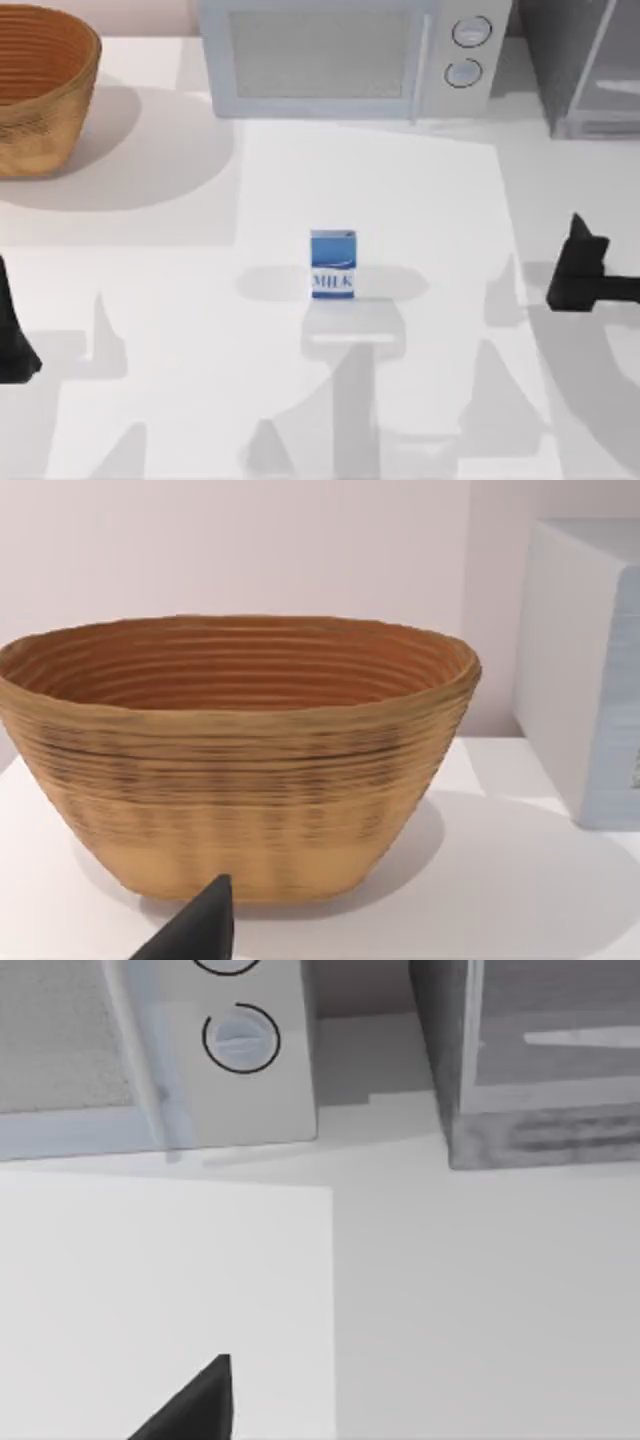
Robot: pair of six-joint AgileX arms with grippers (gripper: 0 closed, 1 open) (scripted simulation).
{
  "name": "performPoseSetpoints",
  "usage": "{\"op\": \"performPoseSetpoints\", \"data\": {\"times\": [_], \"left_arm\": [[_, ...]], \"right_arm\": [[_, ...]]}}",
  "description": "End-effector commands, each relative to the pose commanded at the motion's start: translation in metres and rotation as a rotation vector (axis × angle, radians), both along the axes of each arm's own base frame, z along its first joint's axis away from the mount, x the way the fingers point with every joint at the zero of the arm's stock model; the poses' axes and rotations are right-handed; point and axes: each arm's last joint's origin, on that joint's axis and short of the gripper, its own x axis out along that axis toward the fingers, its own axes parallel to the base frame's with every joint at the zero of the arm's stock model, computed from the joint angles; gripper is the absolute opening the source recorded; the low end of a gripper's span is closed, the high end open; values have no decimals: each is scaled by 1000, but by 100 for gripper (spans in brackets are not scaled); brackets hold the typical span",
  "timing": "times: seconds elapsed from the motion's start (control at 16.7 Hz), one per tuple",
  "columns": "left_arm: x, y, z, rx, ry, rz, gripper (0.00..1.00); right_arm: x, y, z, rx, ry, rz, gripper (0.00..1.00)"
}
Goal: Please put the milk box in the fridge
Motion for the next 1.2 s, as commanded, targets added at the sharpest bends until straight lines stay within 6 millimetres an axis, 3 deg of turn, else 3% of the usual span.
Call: {"op": "performPoseSetpoints", "data": {"times": [0.3,0.66,0.9,1.2], "left_arm": [[0,0,0,0,0,0,100],[0,0,0,0,0,0,100],[0,0,0,0,0,0,100],[0,0,0,0,0,0,100]], "right_arm": [[28,76,-19,-25,6,-2,100],[37,163,-69,-54,-34,3,100],[33,202,-102,-70,-63,6,100],[33,227,-129,-90,-90,1,100]]}}
